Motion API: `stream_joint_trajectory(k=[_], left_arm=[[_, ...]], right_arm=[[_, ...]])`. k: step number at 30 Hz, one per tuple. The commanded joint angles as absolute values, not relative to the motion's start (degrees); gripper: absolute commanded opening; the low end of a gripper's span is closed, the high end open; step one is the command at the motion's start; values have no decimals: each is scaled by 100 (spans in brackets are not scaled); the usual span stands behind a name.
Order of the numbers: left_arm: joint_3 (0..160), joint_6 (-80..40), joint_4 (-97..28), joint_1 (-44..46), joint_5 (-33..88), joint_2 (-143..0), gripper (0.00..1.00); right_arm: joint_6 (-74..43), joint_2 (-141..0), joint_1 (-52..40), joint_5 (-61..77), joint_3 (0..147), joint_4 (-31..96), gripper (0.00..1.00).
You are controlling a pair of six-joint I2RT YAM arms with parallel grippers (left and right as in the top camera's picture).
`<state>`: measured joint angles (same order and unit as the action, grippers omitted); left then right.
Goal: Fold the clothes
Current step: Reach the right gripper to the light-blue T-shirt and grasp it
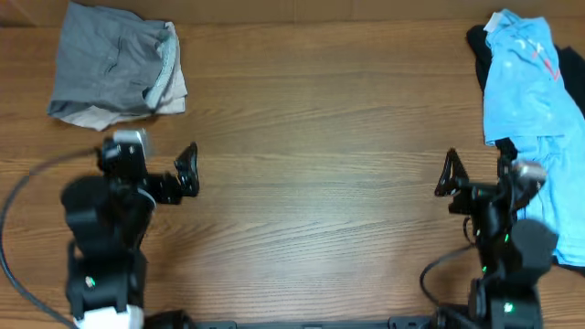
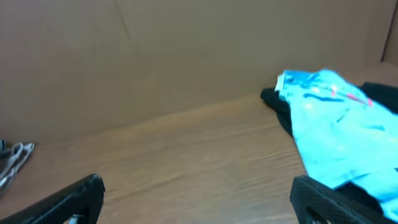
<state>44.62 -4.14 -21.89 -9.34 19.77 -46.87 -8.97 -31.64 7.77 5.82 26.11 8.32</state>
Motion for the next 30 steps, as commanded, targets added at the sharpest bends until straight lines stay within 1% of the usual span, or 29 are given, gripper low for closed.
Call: stream_joint_trajectory(k=[1, 5, 7, 9, 12, 16, 18, 21, 22, 25, 26, 30], left_arm=[[5559, -259, -2808, -895, 2106, -5454, 100], [6661, -126, -3640, -893, 2106, -6388, 100], [6825, -128, -3664, -893, 2139, -6606, 100], [6875, -126, -3605, -897, 2414, -6775, 100], [6875, -141, -3522, -897, 2521, -6947, 100], [6875, -174, -3555, -897, 2617, -7157, 100], [6875, -172, -3500, -902, 2648, -7161, 100], [6875, -167, -3310, -895, 2661, -7170, 100], [6875, -167, -3277, -893, 2659, -7170, 100], [6875, -104, -3240, -893, 2644, -7203, 100], [6875, -106, -3240, -891, 2648, -7238, 100], [6875, -108, -3229, -755, 2650, -7489, 100]], right_arm=[[-917, -4362, 746, 832, 3876, 1365, 100], [-902, -5959, 746, 1135, 5540, 2578, 100], [-687, -6519, 746, 1494, 6163, 3044, 100], [-228, -7352, 746, 2093, 7065, 3704, 100], [-104, -8232, 746, 2279, 7924, 4082, 100], [-143, -8761, 760, 2261, 8075, 3566, 100], [-207, -8825, 834, 1763, 8075, 3409, 100], [-1177, -8982, 1212, 613, 8075, 3225, 100], [-1363, -9061, 1361, 495, 8073, 3175, 100], [-1538, -9391, 1859, 515, 8075, 2971, 94], [-1557, -9579, 2053, 508, 8073, 2880, 91], [-1927, -10232, 2488, 491, 8075, 2585, 87]])
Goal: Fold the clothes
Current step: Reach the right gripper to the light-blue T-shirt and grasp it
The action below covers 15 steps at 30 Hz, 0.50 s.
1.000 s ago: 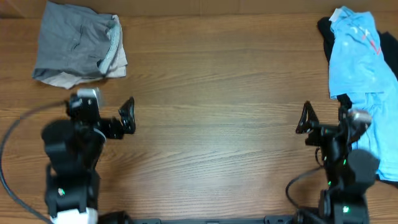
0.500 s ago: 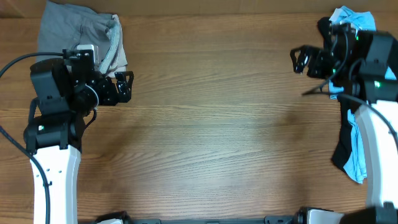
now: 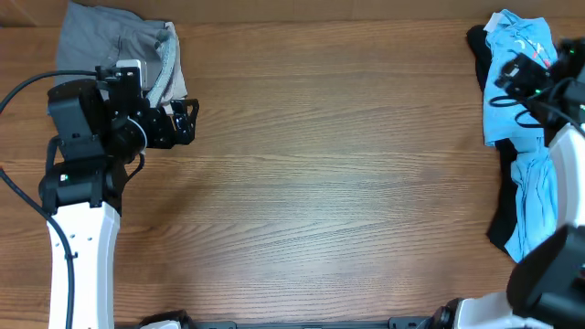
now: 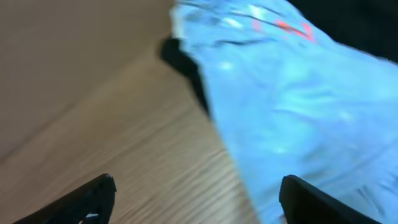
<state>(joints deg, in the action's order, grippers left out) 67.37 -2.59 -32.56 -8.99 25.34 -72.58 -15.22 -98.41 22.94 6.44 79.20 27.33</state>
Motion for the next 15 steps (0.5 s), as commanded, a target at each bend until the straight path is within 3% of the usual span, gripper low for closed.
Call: stream_joint_trajectory(k=[1, 8, 15], left_arm=[[6875, -108, -3227, -707, 2648, -7559, 100], [6875, -108, -3076, -283, 2641, -8132, 100], [6875, -139, -2779, -16, 2547, -8462, 100]], right_arm=[[-2049, -10396, 2569, 440, 8073, 2508, 86], [-2718, -11128, 2945, 126, 8075, 2147, 70], [-2856, -11426, 3146, 110, 8071, 2147, 62]])
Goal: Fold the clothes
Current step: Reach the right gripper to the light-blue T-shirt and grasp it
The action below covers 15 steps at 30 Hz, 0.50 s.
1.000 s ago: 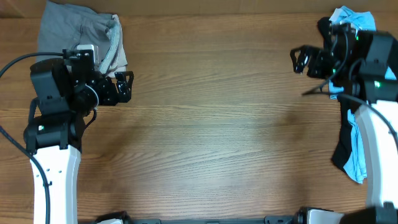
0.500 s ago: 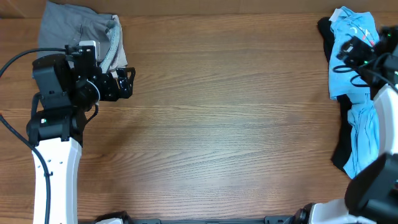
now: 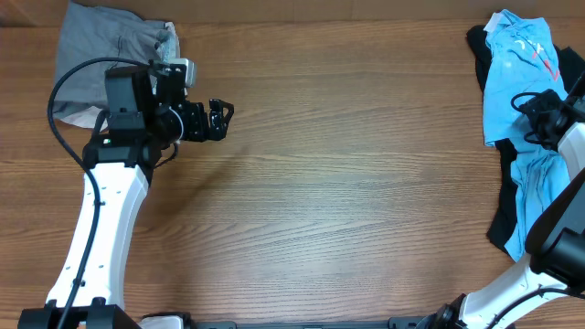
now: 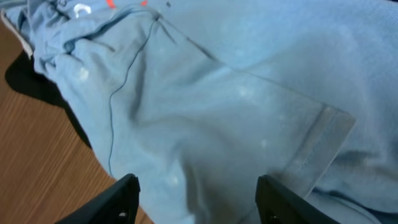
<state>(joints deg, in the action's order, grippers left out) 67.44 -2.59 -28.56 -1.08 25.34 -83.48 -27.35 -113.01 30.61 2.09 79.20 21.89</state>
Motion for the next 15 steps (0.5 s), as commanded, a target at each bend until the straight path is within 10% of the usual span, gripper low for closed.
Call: stream_joint_trajectory(k=[1, 15], left_arm=[[6875, -148, -2779, 10, 2502, -8484, 100], [6875, -148, -2674, 126, 2331, -8615, 100]], right_arm=[[-2856, -11456, 3162, 113, 8071, 2147, 61], [-2856, -11389, 3376, 156, 8071, 2528, 67]])
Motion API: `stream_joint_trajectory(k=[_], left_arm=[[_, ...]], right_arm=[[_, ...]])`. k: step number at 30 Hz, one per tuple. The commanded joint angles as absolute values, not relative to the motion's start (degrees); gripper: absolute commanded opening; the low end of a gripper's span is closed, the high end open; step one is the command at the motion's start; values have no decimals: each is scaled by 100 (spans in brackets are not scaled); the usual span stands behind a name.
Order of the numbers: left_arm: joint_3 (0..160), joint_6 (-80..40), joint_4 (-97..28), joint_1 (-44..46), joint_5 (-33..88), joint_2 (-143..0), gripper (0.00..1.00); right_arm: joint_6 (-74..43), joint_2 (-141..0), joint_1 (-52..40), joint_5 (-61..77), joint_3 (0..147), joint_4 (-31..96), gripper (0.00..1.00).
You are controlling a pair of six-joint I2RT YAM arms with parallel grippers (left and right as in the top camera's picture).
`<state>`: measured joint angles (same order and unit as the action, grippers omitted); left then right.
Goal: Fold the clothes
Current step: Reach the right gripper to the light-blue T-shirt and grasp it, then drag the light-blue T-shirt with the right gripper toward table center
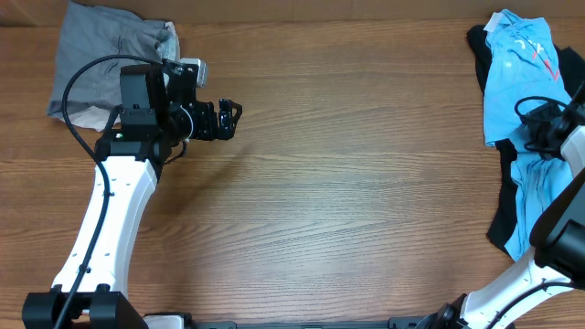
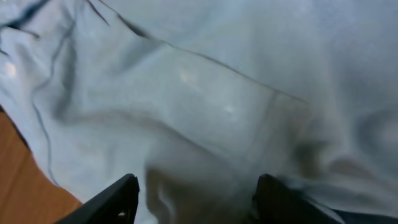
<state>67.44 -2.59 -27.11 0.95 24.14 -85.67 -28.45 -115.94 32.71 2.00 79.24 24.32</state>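
A light blue garment (image 1: 519, 87) lies crumpled over a black garment (image 1: 504, 212) at the table's right edge. My right gripper (image 1: 533, 137) is open, pressed down into the blue cloth (image 2: 205, 112), its fingers (image 2: 118, 199) either side of a ridge of fabric. A folded grey garment (image 1: 110, 64) on a beige one sits at the far left corner. My left gripper (image 1: 230, 119) hovers right of that pile, fingers a little apart, nothing between them.
The wooden table (image 1: 347, 183) spreads between the two piles. A cardboard wall runs along the far edge. The left arm's cable (image 1: 78, 82) loops over the grey pile.
My right gripper has come down closer onto the blue cloth, which now fills its view. My left gripper has shifted slightly to the right.
Both grippers first stood near the front edge, open. Then the left one was up by the grey pile and the right one over the blue garment's far end. Later the left was out toward the middle, and the right sits low on the blue cloth.
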Motion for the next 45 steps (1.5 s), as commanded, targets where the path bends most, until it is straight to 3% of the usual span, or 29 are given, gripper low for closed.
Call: stream_joint_trajectory(k=[1, 15, 20, 27, 29, 32, 34, 40, 45], left_arm=[[6875, -148, -2672, 126, 2333, -8615, 100], [6875, -152, -2674, 128, 2211, -8615, 100], [6875, -152, -2672, 128, 2209, -8615, 100], [6875, -176, -2672, 128, 2211, -8615, 100], [6875, -174, -2672, 128, 2211, -8615, 100], [6875, -174, -2670, 128, 2209, -8615, 100], [6875, -174, -2668, 128, 2209, -8615, 100], [6875, -174, -2665, 128, 2209, -8615, 100], [6912, -272, -2480, 126, 2209, -8613, 99]], right_arm=[[-2856, -11314, 3389, 154, 8071, 2600, 67], [-2860, -11430, 3387, 156, 8064, 2495, 66], [-2856, -11620, 3389, 152, 8064, 2436, 61], [-2858, -11640, 3387, 156, 8064, 2152, 44], [-2858, -11677, 3376, 156, 8064, 2119, 36], [-2856, -11686, 3378, 156, 8064, 2082, 13], [-2856, -11686, 3378, 156, 8064, 2029, 6], [-2663, -11679, 3378, 263, 8066, 1868, 4], [-2150, -11310, 3315, 1730, 8331, 2008, 4]])
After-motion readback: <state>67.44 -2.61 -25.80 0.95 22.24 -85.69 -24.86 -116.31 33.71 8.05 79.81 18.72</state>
